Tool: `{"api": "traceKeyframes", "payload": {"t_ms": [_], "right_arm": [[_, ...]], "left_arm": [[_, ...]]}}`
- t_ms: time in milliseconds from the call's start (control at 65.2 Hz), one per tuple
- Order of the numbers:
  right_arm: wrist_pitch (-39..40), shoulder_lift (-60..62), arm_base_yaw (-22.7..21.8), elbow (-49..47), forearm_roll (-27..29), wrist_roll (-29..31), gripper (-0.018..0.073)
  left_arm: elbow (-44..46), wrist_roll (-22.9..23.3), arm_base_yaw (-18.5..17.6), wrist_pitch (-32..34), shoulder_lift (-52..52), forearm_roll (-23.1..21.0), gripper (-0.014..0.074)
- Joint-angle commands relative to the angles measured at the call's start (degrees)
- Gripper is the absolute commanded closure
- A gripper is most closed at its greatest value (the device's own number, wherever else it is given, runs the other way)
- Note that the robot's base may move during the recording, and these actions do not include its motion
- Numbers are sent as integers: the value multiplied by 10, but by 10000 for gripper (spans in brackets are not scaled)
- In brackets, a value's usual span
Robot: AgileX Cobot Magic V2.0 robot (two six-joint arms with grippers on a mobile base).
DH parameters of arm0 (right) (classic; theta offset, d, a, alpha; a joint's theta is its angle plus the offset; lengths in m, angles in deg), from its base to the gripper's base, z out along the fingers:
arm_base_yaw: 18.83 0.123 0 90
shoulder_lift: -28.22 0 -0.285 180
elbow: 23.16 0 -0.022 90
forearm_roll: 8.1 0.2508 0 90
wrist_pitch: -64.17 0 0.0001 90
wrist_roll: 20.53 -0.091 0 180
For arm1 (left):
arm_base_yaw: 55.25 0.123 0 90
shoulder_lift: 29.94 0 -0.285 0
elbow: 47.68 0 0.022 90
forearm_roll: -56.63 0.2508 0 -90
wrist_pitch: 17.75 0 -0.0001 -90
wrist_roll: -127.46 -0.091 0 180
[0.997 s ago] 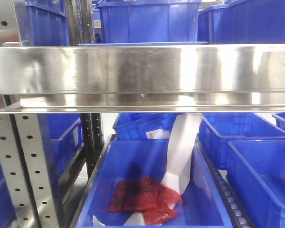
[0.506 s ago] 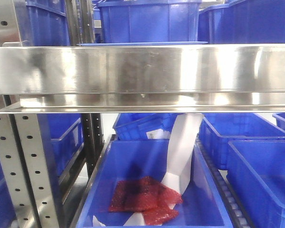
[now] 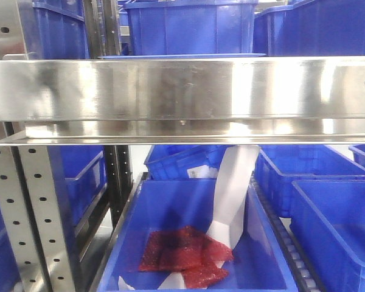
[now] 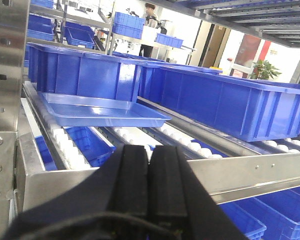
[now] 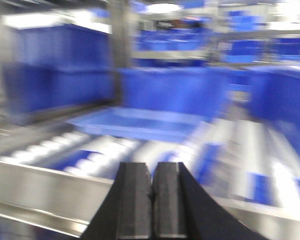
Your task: Grab blue tray and place on right shelf
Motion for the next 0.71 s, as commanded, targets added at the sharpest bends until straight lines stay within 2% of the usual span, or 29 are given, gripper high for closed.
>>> {"api": "traceKeyframes", "payload": {"t_ms": [0, 123, 215, 322, 368, 690], "right_arm": [[62, 20, -62, 27, 14, 34, 506], [63, 70, -128, 93, 15, 34, 506], [64, 106, -152, 136, 16, 34, 506], [73, 154, -157, 176, 16, 34, 506], [46, 174, -157, 175, 16, 34, 506], [38, 173, -157, 175, 16, 34, 506]], "left_arm": [[16, 1, -4, 52, -6, 4, 645], [16, 1, -4, 52, -6, 4, 645], [16, 1, -4, 52, -6, 4, 645], [16, 1, -4, 52, -6, 4, 645], [16, 1, -4, 52, -6, 4, 645], [16, 1, -4, 52, -6, 4, 645]]}}
